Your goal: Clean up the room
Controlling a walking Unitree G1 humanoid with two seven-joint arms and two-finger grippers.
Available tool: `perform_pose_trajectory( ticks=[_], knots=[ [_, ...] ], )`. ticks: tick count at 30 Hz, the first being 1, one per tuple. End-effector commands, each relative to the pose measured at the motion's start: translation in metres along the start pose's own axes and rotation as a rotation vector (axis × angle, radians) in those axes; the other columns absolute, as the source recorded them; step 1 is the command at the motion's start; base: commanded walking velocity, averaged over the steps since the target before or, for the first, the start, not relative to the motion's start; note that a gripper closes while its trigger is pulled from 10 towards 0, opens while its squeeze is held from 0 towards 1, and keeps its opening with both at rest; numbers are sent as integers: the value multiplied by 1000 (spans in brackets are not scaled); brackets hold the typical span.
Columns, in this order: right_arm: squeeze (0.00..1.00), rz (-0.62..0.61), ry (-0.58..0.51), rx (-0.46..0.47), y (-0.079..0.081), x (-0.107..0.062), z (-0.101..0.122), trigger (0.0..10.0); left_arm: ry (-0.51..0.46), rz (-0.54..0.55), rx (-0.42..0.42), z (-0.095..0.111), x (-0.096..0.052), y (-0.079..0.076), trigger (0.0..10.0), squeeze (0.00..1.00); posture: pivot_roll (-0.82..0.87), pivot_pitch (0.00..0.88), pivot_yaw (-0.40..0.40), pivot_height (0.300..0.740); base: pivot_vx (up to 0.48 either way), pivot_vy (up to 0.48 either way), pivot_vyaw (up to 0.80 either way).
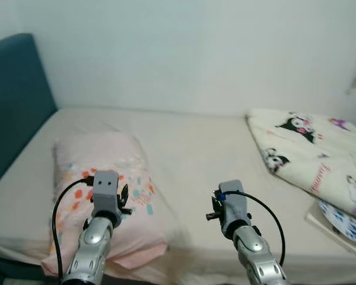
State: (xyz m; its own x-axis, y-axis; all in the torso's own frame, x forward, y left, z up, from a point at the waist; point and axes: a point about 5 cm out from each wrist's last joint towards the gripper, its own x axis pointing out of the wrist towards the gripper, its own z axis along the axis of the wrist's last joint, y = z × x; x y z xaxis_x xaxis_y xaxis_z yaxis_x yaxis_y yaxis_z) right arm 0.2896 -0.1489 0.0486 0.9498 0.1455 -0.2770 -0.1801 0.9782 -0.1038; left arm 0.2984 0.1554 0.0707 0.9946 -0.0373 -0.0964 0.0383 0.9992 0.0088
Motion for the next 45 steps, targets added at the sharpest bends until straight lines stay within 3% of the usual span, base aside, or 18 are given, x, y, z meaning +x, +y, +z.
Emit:
perform_pose_trajectory(
  ticks=[1,13,25,45],
  knots=[
    [0,-17,7,-2,-7,0,-1,10000,-10,-11,3,5,3,-3,10000,0,25,0,-37,740,0,0,-788],
    [0,38,-23,-24,-6,2,2,10000,-35,10,-26,6,-6,0,10000,0,48,0,-67,740,0,0,-764],
    [0,59,-50,-42,-6,4,6,10000,-61,23,-27,11,-8,1,10000,0,61,0,-81,740,0,0,0],
    [0,79,-60,-44,-3,6,6,10000,-58,28,-26,11,-12,3,10000,0,68,0,-90,740,0,380,0]
  ],
)
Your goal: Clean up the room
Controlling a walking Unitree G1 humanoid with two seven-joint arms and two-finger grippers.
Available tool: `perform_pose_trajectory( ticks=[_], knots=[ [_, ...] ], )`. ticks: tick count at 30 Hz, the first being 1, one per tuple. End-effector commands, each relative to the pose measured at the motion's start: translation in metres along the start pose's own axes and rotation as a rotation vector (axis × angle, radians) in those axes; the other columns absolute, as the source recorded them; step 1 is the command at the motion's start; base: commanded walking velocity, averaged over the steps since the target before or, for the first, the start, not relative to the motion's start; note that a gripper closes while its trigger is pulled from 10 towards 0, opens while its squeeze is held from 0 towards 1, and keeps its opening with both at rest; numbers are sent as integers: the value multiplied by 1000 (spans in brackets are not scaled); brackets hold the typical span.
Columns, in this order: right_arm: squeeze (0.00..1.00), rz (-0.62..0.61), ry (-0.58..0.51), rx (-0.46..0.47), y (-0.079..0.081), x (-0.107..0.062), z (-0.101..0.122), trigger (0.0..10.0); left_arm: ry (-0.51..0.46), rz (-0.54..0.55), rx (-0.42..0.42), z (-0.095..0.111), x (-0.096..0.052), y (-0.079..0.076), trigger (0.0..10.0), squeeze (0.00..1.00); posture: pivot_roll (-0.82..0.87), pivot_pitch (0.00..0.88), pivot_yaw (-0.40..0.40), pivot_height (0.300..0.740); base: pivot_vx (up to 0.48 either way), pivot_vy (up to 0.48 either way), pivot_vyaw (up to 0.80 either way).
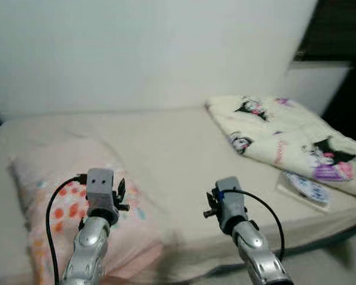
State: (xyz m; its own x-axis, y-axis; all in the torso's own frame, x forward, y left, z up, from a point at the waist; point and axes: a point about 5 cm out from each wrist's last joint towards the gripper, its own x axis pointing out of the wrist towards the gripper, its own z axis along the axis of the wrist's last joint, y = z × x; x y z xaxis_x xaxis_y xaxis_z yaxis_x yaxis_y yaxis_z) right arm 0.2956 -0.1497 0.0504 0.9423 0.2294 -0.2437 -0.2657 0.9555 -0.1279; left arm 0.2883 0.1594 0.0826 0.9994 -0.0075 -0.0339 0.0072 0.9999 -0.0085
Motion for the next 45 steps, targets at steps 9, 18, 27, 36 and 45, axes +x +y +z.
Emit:
perform_pose_trajectory(
  ticks=[9,18,27,36,45],
  knots=[
    [0,6,-20,-1,0,2,3,10000,6,2,-6,0,-1,1,10000,0,70,0,-93,740,0,395,0],
    [0,14,-23,0,2,3,3,10000,9,3,0,0,-3,3,10000,0,80,0,-93,740,0,393,0],
    [0,21,-26,3,5,4,3,10000,2,-10,36,2,-6,3,10000,0,89,0,-92,740,0,-52,0],
    [0,20,-32,16,7,5,3,10000,-1,-23,43,3,-8,-2,10000,0,101,0,-86,740,0,-480,0],
    [0,21,-36,28,9,5,3,10000,17,-22,36,2,-9,-7,10000,0,105,0,-84,740,0,-224,0]
  ],
)
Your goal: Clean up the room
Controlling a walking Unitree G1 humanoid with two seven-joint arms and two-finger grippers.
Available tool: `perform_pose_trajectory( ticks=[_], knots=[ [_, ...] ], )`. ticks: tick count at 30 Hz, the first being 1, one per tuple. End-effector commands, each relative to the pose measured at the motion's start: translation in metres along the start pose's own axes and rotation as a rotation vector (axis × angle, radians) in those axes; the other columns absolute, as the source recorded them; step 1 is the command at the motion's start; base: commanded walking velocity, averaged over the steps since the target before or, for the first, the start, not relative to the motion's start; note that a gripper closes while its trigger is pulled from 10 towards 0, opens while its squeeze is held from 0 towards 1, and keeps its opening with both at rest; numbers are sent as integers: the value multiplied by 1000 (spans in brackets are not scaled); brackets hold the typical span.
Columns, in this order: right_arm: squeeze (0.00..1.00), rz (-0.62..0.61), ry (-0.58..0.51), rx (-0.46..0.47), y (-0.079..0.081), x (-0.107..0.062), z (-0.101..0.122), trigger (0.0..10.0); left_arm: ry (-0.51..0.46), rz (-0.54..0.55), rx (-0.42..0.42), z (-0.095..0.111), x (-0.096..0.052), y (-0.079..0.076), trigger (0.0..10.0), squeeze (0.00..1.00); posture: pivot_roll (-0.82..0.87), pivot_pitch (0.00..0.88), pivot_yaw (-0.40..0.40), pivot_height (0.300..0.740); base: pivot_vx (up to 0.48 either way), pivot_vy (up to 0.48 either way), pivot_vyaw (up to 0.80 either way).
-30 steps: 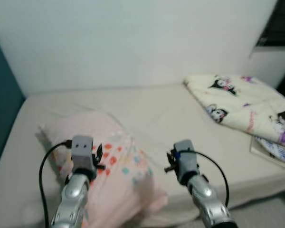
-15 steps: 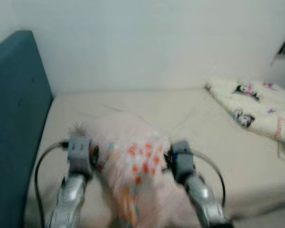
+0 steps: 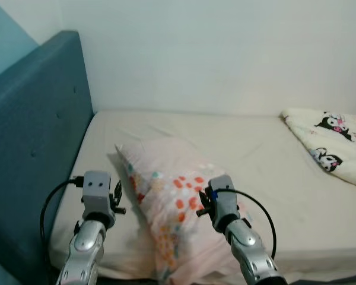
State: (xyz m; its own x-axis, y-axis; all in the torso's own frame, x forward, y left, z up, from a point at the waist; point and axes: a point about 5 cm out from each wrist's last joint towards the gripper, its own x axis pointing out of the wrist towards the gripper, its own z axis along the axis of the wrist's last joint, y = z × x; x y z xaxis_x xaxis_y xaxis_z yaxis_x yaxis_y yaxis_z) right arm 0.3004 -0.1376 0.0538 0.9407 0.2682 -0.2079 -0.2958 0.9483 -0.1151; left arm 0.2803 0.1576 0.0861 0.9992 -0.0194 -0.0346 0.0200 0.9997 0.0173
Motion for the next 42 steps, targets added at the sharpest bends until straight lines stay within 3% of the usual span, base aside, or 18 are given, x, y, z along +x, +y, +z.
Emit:
perform_pose_trajectory(
  ticks=[1,7,16,23,32,33,42],
  knots=[
    [0,-13,3,25,-1,-1,-4,10000,20,-13,12,-2,-1,-6,10000,0,105,0,-84,740,0,0,0],
    [0,1,0,-39,0,0,-1,10000,31,-5,25,-3,1,-8,10000,0,101,0,-82,740,0,0,267],
    [0,31,-8,-50,2,-1,1,10000,79,83,41,-8,5,-2,10000,0,87,0,-81,740,0,0,800],
    [0,38,-13,-51,1,0,2,10000,115,90,38,-12,5,-4,10000,0,82,0,-86,740,0,0,800],
    [0,25,-30,-46,-6,0,6,10000,48,44,56,-6,4,-10,10000,0,76,4,-97,740,0,0,762],
    [0,3,-33,-4,-9,-1,6,10000,39,21,54,-4,4,-11,10000,0,75,6,-95,740,0,0,0],
    [0,-40,-19,10,-11,-4,2,10000,13,-96,49,-2,2,-20,10000,0,66,6,-83,740,0,0,0]
  ],
)
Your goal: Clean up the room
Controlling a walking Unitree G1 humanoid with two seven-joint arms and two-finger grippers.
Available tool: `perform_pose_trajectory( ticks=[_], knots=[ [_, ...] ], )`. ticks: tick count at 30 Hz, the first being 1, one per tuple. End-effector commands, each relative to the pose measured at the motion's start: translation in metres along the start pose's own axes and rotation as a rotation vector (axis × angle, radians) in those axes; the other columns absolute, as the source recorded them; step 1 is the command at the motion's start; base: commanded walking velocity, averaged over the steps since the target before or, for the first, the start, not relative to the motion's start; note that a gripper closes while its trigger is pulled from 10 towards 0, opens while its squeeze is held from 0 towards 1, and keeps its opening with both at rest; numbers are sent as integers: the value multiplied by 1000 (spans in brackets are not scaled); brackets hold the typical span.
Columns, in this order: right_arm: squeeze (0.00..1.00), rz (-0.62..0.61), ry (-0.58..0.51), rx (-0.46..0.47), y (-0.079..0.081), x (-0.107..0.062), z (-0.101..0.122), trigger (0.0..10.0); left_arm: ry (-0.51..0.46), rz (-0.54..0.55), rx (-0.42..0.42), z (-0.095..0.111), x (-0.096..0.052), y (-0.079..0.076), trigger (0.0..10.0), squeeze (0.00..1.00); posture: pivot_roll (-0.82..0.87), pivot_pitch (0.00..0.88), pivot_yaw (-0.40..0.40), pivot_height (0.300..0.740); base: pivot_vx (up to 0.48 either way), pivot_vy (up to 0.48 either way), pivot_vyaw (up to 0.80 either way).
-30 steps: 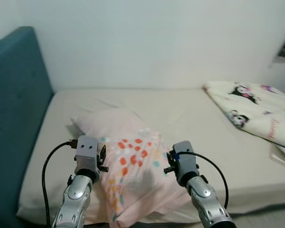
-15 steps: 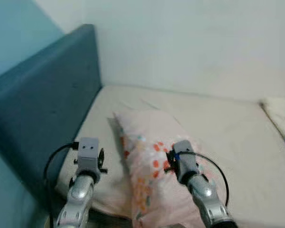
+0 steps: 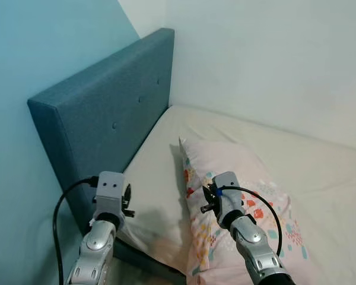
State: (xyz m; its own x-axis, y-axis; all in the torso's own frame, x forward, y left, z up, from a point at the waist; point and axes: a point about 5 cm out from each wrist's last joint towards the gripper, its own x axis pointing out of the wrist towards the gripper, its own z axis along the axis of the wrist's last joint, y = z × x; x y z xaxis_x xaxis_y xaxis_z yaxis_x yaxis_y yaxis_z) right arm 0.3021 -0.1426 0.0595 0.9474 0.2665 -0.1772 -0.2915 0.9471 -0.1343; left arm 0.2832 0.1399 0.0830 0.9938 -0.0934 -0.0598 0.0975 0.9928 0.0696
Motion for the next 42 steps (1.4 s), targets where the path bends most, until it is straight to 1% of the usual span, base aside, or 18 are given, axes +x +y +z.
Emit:
perform_pose_trajectory(
  ticks=[1,4,11,12,13,17,22,25,34,42],
  knots=[
    [0,-42,16,41,-4,-3,-4,10000,-9,-23,-7,1,-2,-2,10000,0,65,5,-82,740,0,0,0],
    [0,-66,14,69,-5,-4,-5,10000,-10,-25,-5,1,-1,-3,10000,0,63,4,-76,740,0,0,-533],
    [0,-87,6,60,-8,-6,-4,10000,-9,-34,-3,0,-1,-4,10000,0,58,1,-68,740,0,0,-800],
    [0,-117,0,81,-12,-8,-4,10000,-13,-44,-5,1,0,-4,10000,0,53,0,-62,740,0,0,-800],
    [0,-117,0,81,-12,-8,-4,10000,-13,-44,-5,1,0,-4,10000,0,53,0,-62,740,0,0,-800],
    [0,-150,-1,78,-18,-11,-5,10000,-22,-61,-16,2,0,-6,10000,0,49,3,-62,740,0,0,0],
    [0,-153,2,80,-18,-11,-6,10000,-32,-74,-13,3,1,-8,10000,0,48,6,-64,740,0,0,0],
    [0,-154,2,81,-18,-12,-5,10000,-45,-89,-31,5,0,-10,10000,0,48,9,-67,740,0,0,0],
    [0,-157,0,81,-19,-11,-4,10000,-58,-102,-58,6,-2,-10,10000,0,49,13,-73,740,319,0,0],
    [0,-156,4,79,-19,-11,-4,10000,-62,-108,-62,6,-2,-12,10000,0,48,15,-73,740,324,0,0]
  ],
)
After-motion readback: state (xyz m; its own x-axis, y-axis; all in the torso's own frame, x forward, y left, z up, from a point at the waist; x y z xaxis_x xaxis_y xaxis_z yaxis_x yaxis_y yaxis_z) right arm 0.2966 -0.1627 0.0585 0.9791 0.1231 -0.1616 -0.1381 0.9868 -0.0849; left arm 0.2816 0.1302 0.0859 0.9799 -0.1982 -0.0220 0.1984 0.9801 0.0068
